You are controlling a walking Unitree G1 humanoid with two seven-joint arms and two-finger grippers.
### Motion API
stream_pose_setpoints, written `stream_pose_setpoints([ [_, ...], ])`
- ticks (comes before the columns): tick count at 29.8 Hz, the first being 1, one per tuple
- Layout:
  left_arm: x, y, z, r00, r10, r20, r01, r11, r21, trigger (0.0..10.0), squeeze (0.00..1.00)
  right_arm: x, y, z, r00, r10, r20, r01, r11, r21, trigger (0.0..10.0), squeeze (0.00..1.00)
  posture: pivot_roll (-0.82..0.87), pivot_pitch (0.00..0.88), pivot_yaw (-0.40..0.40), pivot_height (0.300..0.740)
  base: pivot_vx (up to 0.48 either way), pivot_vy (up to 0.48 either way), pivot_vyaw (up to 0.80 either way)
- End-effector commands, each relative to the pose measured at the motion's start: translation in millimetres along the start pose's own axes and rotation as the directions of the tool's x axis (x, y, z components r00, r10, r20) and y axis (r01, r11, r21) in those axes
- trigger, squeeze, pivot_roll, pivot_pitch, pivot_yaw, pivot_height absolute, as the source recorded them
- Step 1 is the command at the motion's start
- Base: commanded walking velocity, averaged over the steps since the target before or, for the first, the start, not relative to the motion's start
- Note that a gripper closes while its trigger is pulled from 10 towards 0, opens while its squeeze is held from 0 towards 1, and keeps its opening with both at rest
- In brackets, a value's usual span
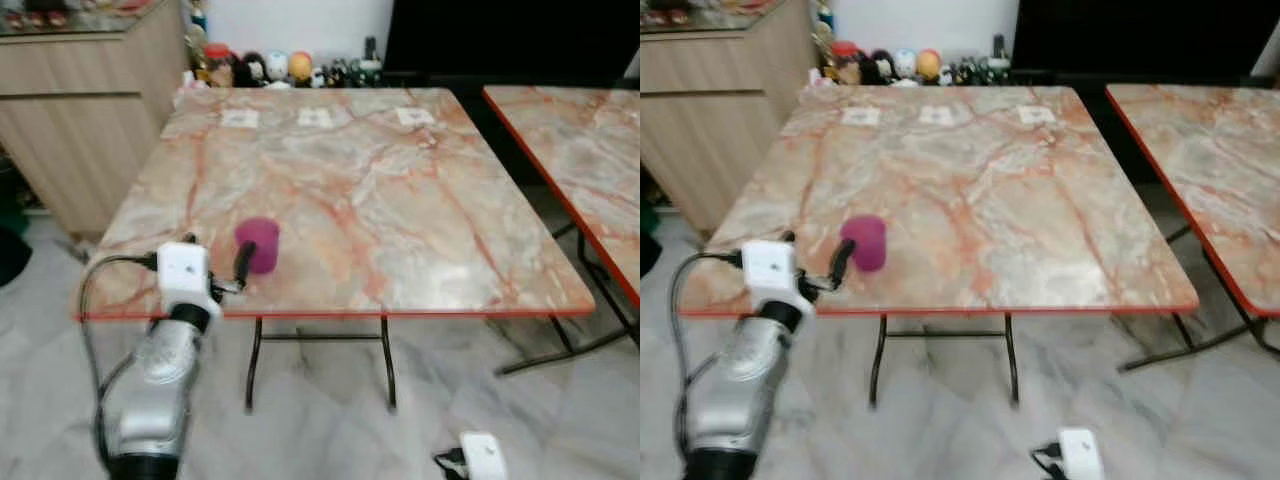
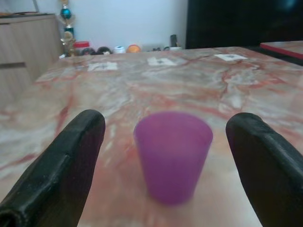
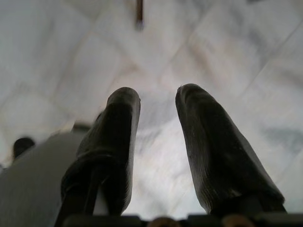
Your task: Setting the table
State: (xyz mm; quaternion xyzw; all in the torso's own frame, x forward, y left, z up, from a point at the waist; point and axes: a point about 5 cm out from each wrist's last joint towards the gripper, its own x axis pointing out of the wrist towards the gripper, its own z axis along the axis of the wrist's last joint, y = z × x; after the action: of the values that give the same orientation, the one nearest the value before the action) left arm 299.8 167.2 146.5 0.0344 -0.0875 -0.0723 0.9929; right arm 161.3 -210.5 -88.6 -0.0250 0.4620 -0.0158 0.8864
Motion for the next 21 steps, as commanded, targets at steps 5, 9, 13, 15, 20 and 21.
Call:
stream_pose_setpoints([
  [5, 0.3, 2.5, 4, 1.0, -0.023, 0.005, 0.023, 1.0, -0.007, 10.0, 0.0, 1.8, 9.0, 4, 1.0, 0.024, 0.012, -0.024, 1.0, 0.001, 10.0, 0.0, 0.08, 0.0, -0.022, 0.74, 0.067, 0.0, 0.0],
  [9, 1.7, -1.1, 3, 0.998, -0.055, -0.017, 0.055, 0.998, -0.037, 10.0, 0.0, 1.8, 9.0, 4, 1.0, 0.023, 0.012, -0.023, 1.0, 0.0, 10.0, 0.0, 0.08, 0.0, -0.023, 0.74, 0.0, 0.0, 0.0],
  [13, 2.4, -0.2, 4, 0.998, -0.06, -0.026, 0.059, 0.996, -0.062, 10.0, 0.0, 1.8, 9.0, 4, 1.0, 0.024, 0.012, -0.024, 1.0, 0.0, 10.0, 0.0, 0.08, 0.0, -0.023, 0.74, 0.0, 0.0, 0.0],
  [15, 4.7, -0.9, 8, 0.995, -0.091, -0.035, 0.088, 0.993, -0.079, 10.0, 0.0, 1.8, 9.0, 4, 1.0, 0.024, 0.012, -0.024, 1.0, -0.002, 10.0, 0.0, 0.09, 0.0, -0.023, 0.74, 0.0, 0.0, 0.0],
  [20, 9.8, -4.9, 11, 0.981, -0.16, -0.108, 0.152, 0.985, -0.08, 10.0, 0.0, 1.8, 9.2, 4, 1.0, 0.025, 0.011, -0.025, 1.0, -0.003, 10.0, 0.0, 0.09, 0.0, -0.024, 0.74, 0.0, 0.0, 0.0],
  [21, 12.0, -6.2, 8, 0.969, -0.176, -0.172, 0.17, 0.984, -0.048, 10.0, 0.0, 1.8, 9.2, 4, 1.0, 0.026, 0.011, -0.026, 1.0, -0.004, 10.0, 0.0, 0.09, 0.0, -0.024, 0.74, 0.0, 0.0, 0.0],
])
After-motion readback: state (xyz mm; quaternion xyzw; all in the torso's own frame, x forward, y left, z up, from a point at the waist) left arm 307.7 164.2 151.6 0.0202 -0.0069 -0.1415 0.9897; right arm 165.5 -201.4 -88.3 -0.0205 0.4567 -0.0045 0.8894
